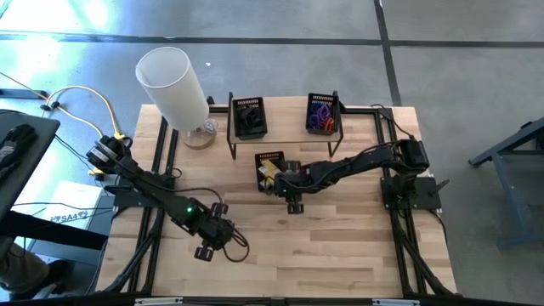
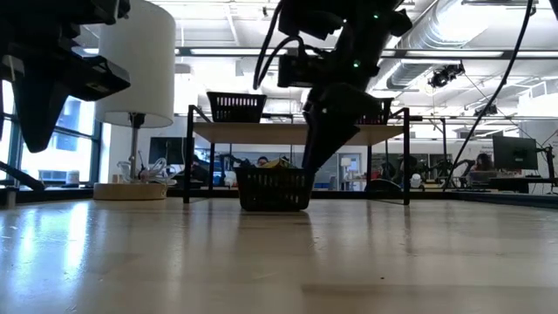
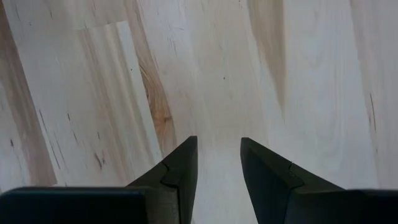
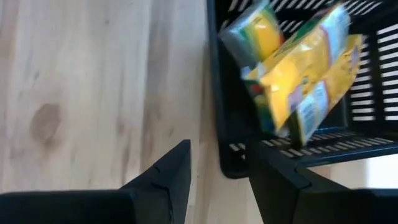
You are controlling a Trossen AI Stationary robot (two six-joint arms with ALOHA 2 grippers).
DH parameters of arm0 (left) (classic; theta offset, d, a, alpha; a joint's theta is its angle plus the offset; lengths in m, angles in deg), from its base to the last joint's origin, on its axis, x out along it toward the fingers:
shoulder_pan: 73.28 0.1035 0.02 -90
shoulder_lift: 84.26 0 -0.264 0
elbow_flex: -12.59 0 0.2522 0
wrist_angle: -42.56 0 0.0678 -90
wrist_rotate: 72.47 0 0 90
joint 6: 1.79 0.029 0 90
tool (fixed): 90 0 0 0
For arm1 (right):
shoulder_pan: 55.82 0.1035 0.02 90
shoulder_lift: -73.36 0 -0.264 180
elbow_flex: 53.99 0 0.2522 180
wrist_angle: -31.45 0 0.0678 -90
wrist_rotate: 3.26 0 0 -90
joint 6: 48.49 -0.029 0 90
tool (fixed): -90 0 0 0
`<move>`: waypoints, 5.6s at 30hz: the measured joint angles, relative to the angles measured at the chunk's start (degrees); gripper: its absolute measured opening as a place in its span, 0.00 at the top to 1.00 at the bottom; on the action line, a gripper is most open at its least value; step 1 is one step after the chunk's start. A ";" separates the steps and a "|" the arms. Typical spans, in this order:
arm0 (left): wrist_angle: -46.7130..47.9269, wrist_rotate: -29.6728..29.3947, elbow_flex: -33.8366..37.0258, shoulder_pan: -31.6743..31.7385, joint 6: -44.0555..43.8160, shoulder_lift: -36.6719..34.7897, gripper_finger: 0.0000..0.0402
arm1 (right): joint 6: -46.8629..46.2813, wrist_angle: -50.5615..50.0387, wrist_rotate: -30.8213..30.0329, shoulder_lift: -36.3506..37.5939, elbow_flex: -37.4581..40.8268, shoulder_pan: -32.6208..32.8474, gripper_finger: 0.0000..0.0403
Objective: Pick & Place Office Desk Supplies
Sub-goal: Put the black bin on the shelf, then return to Home Position
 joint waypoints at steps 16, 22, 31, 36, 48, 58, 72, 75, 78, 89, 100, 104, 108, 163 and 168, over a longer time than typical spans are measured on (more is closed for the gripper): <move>-0.94 -0.07 0.00 0.02 -0.26 0.00 0.71 | 3.34 4.73 -0.74 -5.89 0.06 -0.10 0.65; -1.38 -2.72 -0.02 0.02 0.04 -0.02 0.71 | 4.50 5.79 -3.04 -6.91 0.09 0.60 0.68; -1.95 -9.14 -0.02 0.10 0.08 0.00 0.71 | 9.16 5.60 -6.05 -6.07 0.02 3.20 0.98; -2.00 -10.53 -0.02 1.55 0.11 0.00 0.71 | 9.01 0.09 -11.71 -4.72 -3.31 6.36 0.99; -2.38 -3.37 -0.02 2.55 -4.59 0.00 0.71 | 6.62 -19.33 -17.61 -2.82 -23.01 14.05 0.99; -2.87 -3.45 -0.02 1.03 -4.75 0.00 0.71 | 6.41 -40.27 -20.99 -1.86 -42.40 9.26 0.99; -3.38 -4.39 -0.02 0.79 -4.85 0.02 0.71 | 11.09 -42.50 -6.61 0.20 -45.42 -14.31 0.99; -3.34 -4.39 -0.02 0.61 -4.98 0.02 0.71 | 11.74 -41.60 -2.02 -0.54 -45.24 -17.99 0.99; -3.36 -4.39 -0.02 0.21 -5.48 0.02 0.71 | 11.82 -39.00 1.18 -1.52 -44.64 -19.95 0.99; -3.28 -7.67 -0.02 -1.25 -4.64 0.02 0.71 | 15.13 -36.52 3.15 -2.86 -39.46 -22.15 0.99; -4.34 -7.74 -0.02 -1.23 -4.72 0.02 0.71 | 15.56 -33.09 4.08 -2.86 -33.15 -22.91 0.99; -4.35 -7.77 -0.02 -1.22 -4.69 0.02 0.71 | 16.59 -31.52 4.46 -2.84 -31.39 -23.28 0.99; -4.35 -7.85 -0.02 -1.22 -4.64 0.02 0.71 | 16.68 -30.64 4.06 -2.84 -30.90 -23.38 0.99; 6.29 -23.73 -0.07 1.94 -1.40 -27.39 0.77 | -21.38 -41.13 1.31 30.71 -19.83 16.94 0.99; 10.64 -31.32 0.00 -1.23 -3.12 -28.88 0.94 | -20.60 -25.91 -1.48 43.29 -5.17 22.61 0.99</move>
